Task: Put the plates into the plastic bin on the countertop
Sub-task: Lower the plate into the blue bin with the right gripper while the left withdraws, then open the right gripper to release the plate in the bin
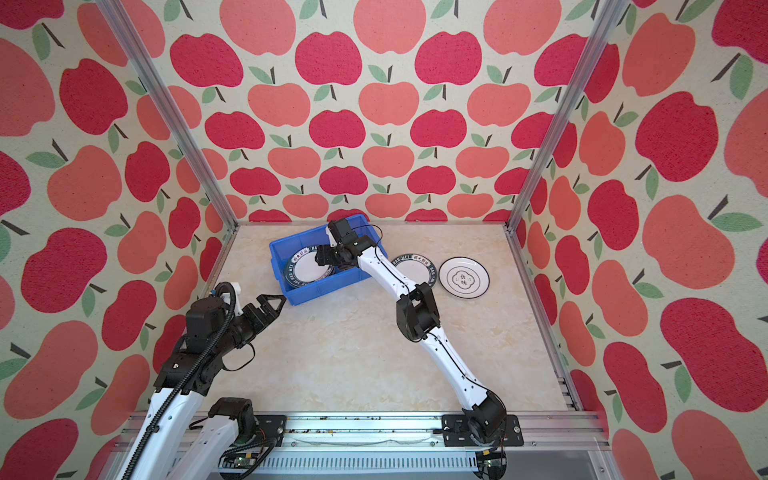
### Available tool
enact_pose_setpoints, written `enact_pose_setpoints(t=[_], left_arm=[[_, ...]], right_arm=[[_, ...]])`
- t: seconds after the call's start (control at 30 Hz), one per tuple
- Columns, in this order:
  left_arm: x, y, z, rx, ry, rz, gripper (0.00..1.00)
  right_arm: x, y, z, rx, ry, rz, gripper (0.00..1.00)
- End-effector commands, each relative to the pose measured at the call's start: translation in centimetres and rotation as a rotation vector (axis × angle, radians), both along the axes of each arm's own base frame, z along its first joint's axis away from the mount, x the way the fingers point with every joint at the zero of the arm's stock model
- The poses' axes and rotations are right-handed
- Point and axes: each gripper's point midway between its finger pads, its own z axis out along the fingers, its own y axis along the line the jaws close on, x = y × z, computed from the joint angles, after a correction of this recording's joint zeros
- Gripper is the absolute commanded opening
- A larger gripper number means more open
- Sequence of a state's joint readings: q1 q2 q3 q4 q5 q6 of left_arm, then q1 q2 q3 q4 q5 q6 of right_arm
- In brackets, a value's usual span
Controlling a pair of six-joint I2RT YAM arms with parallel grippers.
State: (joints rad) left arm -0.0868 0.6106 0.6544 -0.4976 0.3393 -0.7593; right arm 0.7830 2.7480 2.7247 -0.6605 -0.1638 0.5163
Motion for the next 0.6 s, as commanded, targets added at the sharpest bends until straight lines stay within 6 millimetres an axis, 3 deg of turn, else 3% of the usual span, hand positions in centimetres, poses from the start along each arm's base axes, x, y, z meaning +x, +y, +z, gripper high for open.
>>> enact_pose_setpoints(t=[0.0,0.37,0.57], left_arm=[[0.2,0.6,0.1,0.026,-0.020,0.020,0.99],[0.9,0.4,-0.8,-0.021,-0.006,0.049,0.99],[0.4,0.6,-0.5,0.017,-0.007,0.036,0.99]], right_arm=[[-0.1,-0.2,5.6,0.017,-0.100,0.005,0.73],[-1.4,-1.5,7.1,-0.025,-0.093,0.025,0.77],[-1.9,-2.3,9.4,-0.020,-0.123,0.026,0.77]])
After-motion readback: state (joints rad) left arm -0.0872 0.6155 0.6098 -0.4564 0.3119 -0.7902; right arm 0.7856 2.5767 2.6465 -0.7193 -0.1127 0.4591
